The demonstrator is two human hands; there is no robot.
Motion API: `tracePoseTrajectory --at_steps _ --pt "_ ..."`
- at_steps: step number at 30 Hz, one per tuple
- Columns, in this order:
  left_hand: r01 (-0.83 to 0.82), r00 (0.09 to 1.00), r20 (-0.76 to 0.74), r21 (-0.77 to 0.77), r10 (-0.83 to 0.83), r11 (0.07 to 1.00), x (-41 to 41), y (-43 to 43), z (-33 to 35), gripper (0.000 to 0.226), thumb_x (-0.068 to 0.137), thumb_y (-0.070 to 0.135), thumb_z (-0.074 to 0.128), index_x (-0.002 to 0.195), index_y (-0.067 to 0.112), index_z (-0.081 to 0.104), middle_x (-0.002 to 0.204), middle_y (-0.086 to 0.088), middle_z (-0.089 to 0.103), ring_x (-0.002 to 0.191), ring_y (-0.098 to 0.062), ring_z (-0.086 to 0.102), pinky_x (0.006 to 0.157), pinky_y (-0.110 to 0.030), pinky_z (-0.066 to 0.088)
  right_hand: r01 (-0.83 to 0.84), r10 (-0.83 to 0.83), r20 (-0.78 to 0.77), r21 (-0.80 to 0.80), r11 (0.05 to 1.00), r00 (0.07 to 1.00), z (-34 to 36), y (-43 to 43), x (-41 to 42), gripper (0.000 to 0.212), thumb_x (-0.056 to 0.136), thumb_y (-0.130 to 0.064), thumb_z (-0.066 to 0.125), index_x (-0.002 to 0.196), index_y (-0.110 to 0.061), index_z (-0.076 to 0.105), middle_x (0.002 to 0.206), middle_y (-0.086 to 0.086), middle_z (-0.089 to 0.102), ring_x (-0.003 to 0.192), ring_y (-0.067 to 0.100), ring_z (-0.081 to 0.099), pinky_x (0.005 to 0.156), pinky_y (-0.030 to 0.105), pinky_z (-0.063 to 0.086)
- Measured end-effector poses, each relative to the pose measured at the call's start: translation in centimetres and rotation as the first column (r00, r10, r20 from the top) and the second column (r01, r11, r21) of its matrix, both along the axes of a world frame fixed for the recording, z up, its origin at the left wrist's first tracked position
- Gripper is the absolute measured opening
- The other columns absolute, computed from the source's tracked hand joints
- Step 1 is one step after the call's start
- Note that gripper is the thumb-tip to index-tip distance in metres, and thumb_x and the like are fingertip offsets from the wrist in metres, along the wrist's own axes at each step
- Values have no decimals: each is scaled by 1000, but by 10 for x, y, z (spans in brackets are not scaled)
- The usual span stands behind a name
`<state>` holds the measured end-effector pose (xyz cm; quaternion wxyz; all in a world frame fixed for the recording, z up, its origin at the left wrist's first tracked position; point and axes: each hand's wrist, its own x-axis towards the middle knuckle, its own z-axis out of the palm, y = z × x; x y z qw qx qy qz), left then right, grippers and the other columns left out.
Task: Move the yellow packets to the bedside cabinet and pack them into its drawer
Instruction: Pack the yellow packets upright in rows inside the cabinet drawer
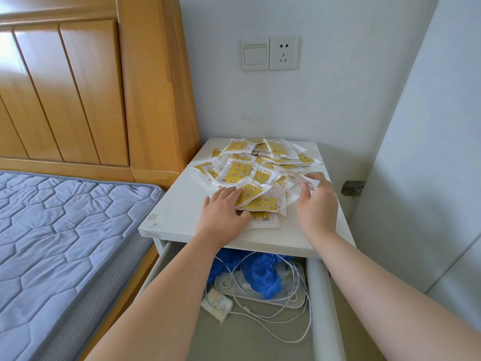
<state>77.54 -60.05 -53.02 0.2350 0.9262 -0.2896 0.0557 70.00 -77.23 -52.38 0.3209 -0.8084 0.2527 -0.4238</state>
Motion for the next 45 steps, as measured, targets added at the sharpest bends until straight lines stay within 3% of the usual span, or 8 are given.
tracePoseTrajectory --at_steps 6,11,17,21,27,32,40,45 --pt "10 1000 11 43 -11 999 1 -2 0 73 80 68 55 141 31 39 153 11 30 143 -13 20 119 -45 14 -19 13 -55 -120 993 998 -2 -1 3 23 98 -9 45 115 -6 58 88 13 60 83 30 54 71 34 40" --pt "62 983 172 53 -70 997 -7 2 6 55 85 55 58 131 26 51 139 9 47 134 -14 31 116 -32 15 12 -25 -48 -252 968 999 -3 0 5 18 92 0 50 101 1 65 81 17 64 80 34 54 90 51 44" --pt "88 944 261 388 -201 918 -20 -23 34 46 89 26 52 132 13 39 97 -3 65 107 -24 57 111 -31 25 31 -38 -22 -250 968 999 -4 -2 7 15 90 0 51 97 2 65 80 17 64 79 36 55 90 50 43" --pt "4 938 295 516 -182 857 -22 -38 35 45 92 20 48 136 17 38 108 -5 60 102 -28 56 72 -30 40 33 -37 -18 -183 983 999 -3 -3 4 17 94 -2 47 101 3 62 87 17 63 86 35 53 87 45 40" --pt "-17 938 302 535 -172 845 -22 -50 38 37 97 43 41 119 13 44 107 -4 60 96 -26 60 63 -31 36 51 -50 12 -149 988 999 -1 -3 4 16 93 -1 47 97 4 61 87 18 62 86 36 53 84 45 40" --pt "-27 931 337 449 -141 893 -24 -47 36 29 89 3 46 115 13 41 75 1 48 60 -21 41 47 -28 27 63 -57 50 -129 990 997 -1 -2 3 16 93 -1 47 98 5 61 88 20 63 86 37 52 83 45 41" --pt "-159 911 390 29 135 987 -3 14 35 40 87 -4 44 123 14 44 89 -1 55 66 -21 42 51 -30 27 43 -18 88 -293 955 996 -2 0 5 12 86 0 53 87 1 65 75 14 62 71 34 55 80 49 47" --pt "-369 911 73 -291 405 883 -3 38 1 37 95 3 38 127 17 49 108 -6 62 91 -30 56 69 -36 40 -89 137 28 -631 771 990 -6 7 4 22 88 -14 53 97 -10 72 82 1 67 80 26 60 98 48 37"
